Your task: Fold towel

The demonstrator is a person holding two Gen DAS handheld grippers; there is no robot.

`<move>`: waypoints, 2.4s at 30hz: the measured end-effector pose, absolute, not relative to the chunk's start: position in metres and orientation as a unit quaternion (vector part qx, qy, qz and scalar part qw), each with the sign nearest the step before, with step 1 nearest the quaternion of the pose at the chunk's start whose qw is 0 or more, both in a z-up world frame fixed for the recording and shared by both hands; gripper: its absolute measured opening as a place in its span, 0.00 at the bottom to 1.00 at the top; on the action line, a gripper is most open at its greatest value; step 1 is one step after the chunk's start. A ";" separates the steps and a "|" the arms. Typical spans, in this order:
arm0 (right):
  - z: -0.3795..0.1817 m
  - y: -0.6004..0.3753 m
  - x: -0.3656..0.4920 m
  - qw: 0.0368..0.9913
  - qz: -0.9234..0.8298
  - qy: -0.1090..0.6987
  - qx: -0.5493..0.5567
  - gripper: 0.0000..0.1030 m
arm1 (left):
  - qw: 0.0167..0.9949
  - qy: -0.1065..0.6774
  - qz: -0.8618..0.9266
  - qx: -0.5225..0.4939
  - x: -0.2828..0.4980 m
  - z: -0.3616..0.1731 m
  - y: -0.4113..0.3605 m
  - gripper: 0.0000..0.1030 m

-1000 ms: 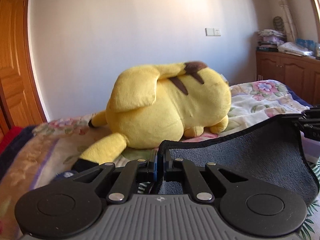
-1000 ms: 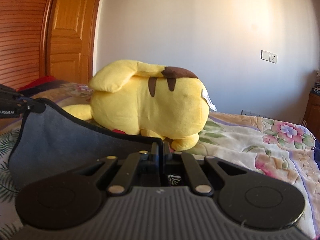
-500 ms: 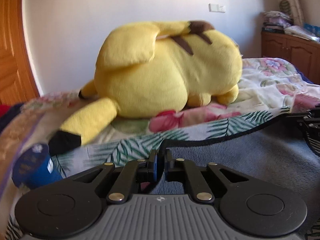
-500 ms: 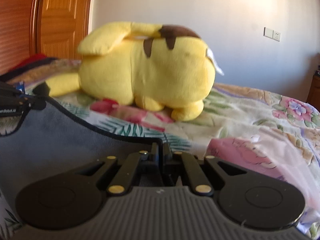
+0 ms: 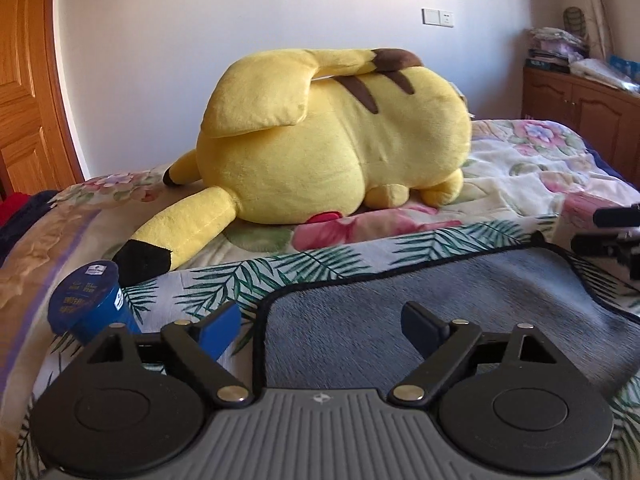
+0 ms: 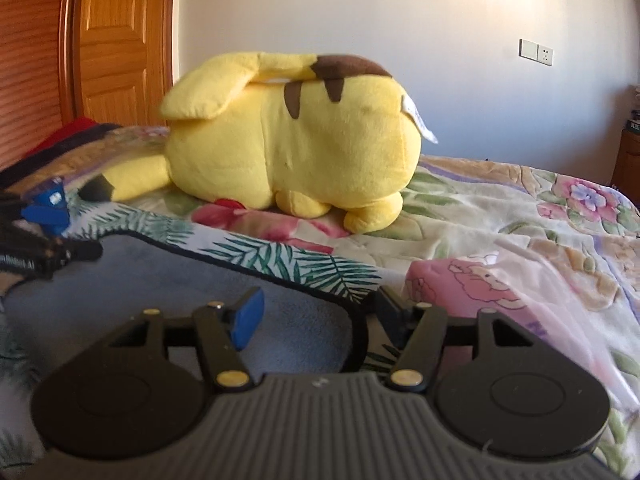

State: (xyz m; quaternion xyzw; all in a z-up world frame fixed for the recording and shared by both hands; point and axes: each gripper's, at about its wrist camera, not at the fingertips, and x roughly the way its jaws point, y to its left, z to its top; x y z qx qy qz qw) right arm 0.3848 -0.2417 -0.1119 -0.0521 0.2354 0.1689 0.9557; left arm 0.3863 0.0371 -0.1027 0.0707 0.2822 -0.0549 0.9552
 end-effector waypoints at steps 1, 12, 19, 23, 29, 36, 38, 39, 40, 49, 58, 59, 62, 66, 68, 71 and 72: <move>-0.108 -0.243 0.381 0.956 0.169 0.235 -0.046 0.62 | 0.954 0.284 -0.058 0.073 0.381 -0.101 0.035 0.90; -0.080 -0.259 0.335 0.962 0.145 0.230 -0.007 0.84 | 0.952 0.286 -0.071 0.078 0.326 -0.082 0.021 0.99; -0.077 -0.259 0.306 0.963 0.138 0.232 -0.010 1.00 | 0.950 0.288 -0.084 0.093 0.295 -0.070 0.009 1.00; -0.071 -0.258 0.290 0.962 0.137 0.235 -0.013 1.00 | 0.949 0.283 -0.088 0.103 0.275 -0.060 0.004 1.00; -0.053 -0.260 0.263 0.964 0.135 0.228 -0.016 1.00 | 0.948 0.282 -0.094 0.112 0.243 -0.045 0.001 1.00; -0.034 -0.261 0.237 0.967 0.135 0.215 -0.012 1.00 | 0.949 0.280 -0.088 0.117 0.213 -0.027 0.000 1.00; -0.030 -0.261 0.231 0.968 0.134 0.213 -0.010 1.00 | 0.950 0.277 -0.090 0.117 0.205 -0.020 -0.001 1.00; -0.027 -0.262 0.228 0.968 0.134 0.212 -0.010 1.00 | 0.950 0.277 -0.092 0.115 0.202 -0.016 -0.002 1.00; -0.025 -0.262 0.225 0.969 0.133 0.210 -0.011 1.00 | 0.950 0.276 -0.094 0.114 0.198 -0.013 -0.002 1.00; 0.006 -0.263 0.191 0.973 0.129 0.189 -0.013 1.00 | 0.958 0.249 -0.081 0.115 0.161 0.029 -0.009 1.00; 0.027 -0.260 0.155 0.975 0.131 0.179 -0.011 1.00 | 0.964 0.232 -0.069 0.108 0.118 0.055 -0.017 1.00; 0.027 -0.259 0.151 0.975 0.131 0.179 -0.010 1.00 | 0.964 0.234 -0.065 0.108 0.114 0.055 -0.018 1.00; 0.028 -0.259 0.139 0.975 0.130 0.180 -0.006 1.00 | 0.963 0.239 -0.057 0.109 0.099 0.054 -0.018 1.00; 0.026 -0.259 0.123 0.974 0.132 0.185 -0.013 1.00 | 0.964 0.240 -0.054 0.097 0.079 0.053 -0.015 1.00; 0.025 -0.259 0.115 0.973 0.131 0.188 -0.014 1.00 | 0.965 0.244 -0.057 0.079 0.070 0.052 -0.012 1.00; 0.020 -0.260 0.104 0.972 0.132 0.192 -0.011 1.00 | 0.965 0.247 -0.055 0.067 0.060 0.047 -0.012 1.00; 0.018 -0.261 0.101 0.972 0.132 0.194 -0.010 1.00 | 0.965 0.246 -0.053 0.068 0.056 0.046 -0.012 1.00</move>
